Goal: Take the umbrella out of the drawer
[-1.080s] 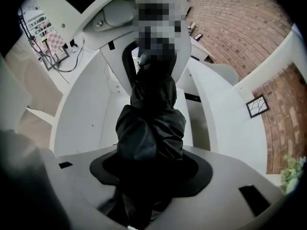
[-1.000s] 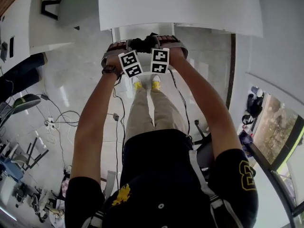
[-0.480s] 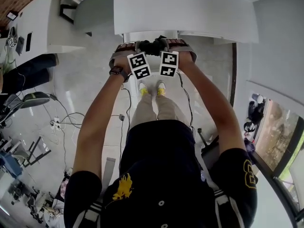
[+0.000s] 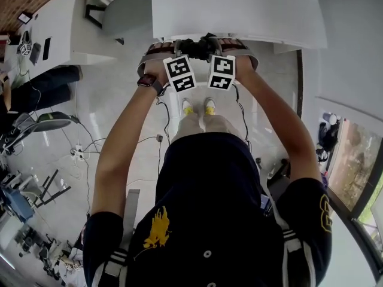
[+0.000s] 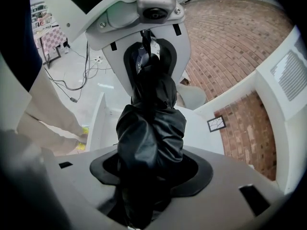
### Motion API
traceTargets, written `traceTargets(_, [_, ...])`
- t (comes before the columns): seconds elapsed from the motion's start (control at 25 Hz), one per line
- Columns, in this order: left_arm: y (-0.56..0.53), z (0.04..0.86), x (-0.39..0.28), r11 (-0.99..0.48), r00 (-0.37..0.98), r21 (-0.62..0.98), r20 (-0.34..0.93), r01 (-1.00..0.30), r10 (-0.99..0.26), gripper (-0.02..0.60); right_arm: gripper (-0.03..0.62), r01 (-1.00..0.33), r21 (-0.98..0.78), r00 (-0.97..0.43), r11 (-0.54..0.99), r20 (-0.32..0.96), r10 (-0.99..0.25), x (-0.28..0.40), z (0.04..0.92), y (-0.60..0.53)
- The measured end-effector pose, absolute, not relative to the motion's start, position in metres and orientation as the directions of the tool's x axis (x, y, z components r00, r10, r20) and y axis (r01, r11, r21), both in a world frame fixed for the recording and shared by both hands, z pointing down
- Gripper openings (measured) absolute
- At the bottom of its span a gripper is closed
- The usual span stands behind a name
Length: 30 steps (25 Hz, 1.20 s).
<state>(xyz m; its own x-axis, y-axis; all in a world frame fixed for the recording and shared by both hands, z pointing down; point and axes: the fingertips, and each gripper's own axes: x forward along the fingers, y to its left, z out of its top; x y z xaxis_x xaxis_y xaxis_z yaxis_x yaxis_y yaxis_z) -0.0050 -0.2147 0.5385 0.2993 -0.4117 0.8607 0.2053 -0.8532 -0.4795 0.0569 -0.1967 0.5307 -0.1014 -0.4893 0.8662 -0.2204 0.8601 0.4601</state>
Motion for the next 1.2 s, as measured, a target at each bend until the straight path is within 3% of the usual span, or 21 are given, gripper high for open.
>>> traceTargets(1.2, [-0.254,0.314,0.019,-0.568,0.361,-0.808,0.582,0.157,-0.729,0.215,0.270,-0.185,0.773,-0.057,0.606,0.608,-0.792,0.081,0.316,-0.236])
